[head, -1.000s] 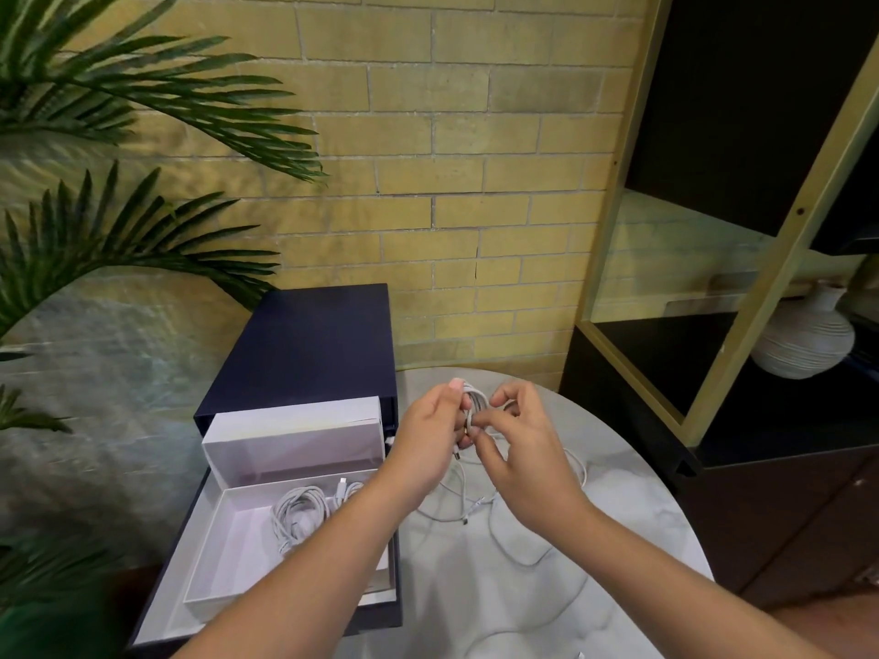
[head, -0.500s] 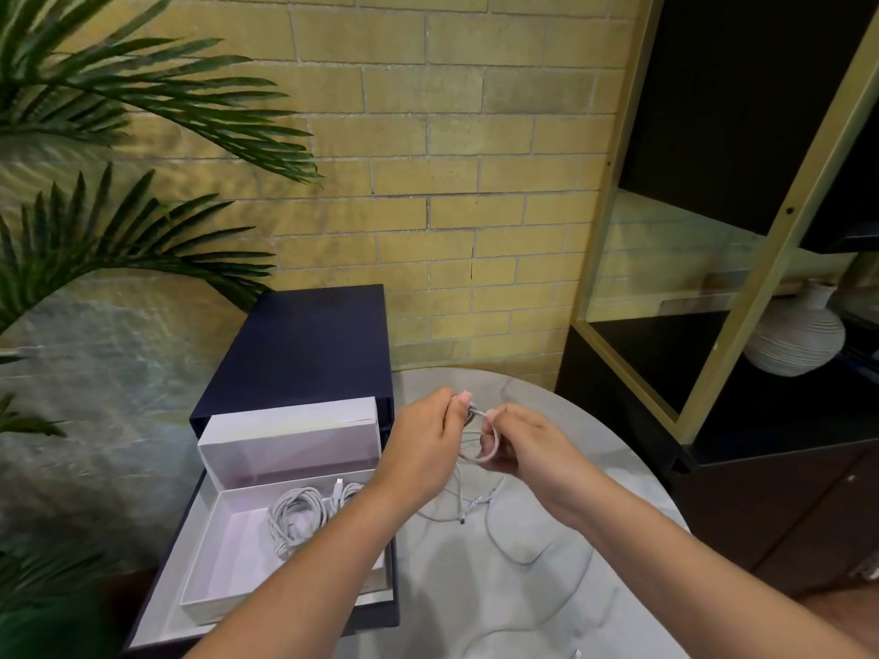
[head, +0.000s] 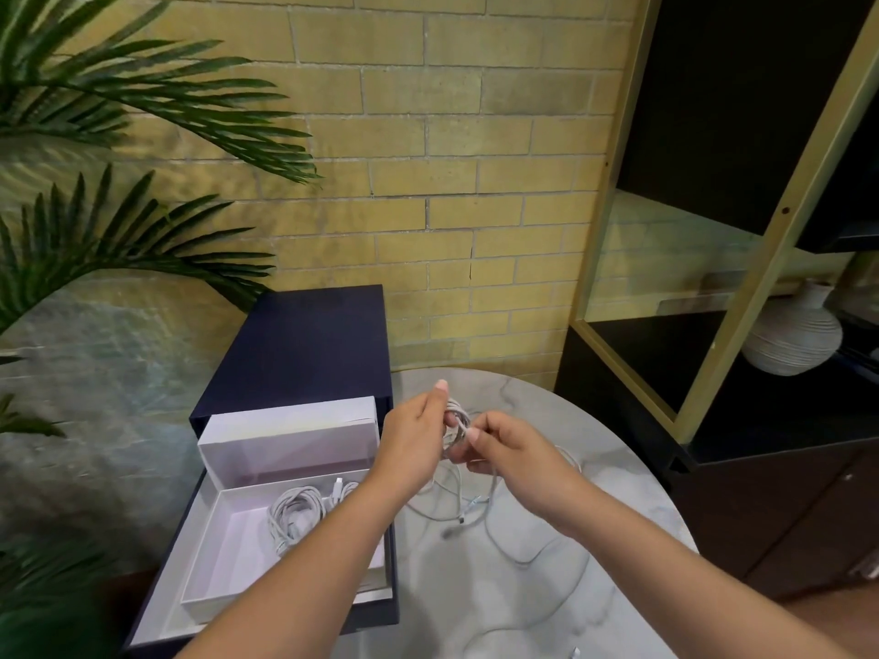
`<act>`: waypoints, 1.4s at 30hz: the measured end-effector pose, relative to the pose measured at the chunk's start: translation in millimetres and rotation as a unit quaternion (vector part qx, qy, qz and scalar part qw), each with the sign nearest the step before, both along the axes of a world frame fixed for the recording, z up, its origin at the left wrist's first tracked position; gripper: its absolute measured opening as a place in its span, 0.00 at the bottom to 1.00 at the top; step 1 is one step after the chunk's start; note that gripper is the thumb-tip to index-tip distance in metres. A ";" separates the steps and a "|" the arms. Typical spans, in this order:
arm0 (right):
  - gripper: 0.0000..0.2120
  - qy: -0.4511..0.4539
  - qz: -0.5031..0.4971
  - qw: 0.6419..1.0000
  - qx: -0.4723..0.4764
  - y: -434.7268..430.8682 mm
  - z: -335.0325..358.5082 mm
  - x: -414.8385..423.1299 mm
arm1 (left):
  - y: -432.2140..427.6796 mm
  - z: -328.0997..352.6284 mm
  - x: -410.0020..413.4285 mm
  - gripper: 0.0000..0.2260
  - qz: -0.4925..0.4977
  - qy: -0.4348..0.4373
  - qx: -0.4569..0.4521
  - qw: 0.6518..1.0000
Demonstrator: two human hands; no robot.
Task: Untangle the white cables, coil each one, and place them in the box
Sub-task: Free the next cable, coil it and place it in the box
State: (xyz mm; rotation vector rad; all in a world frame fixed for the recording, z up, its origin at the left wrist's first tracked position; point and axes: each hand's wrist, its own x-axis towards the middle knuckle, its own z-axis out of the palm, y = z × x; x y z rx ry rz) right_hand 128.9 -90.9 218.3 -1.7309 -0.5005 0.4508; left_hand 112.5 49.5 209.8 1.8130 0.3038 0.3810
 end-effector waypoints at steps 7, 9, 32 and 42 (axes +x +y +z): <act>0.10 -0.169 0.034 0.979 -0.111 -1.4 -4.4 -1.5 | 4.6 -7.5 5.3 0.13 0.015 0.009 0.011 1.000; 0.09 -0.201 0.045 0.967 -0.147 -2.1 -1.6 -0.5 | 2.9 -9.3 7.0 0.13 0.007 0.009 -0.016 1.000; 0.05 -0.005 0.181 0.983 0.017 -24.8 11.6 7.1 | 5.4 -5.8 8.4 0.17 -0.099 0.025 -0.100 0.990; 0.12 0.028 0.107 0.994 -0.008 -28.8 14.0 16.4 | 13.6 -12.2 -0.1 0.20 -0.068 0.062 0.203 0.975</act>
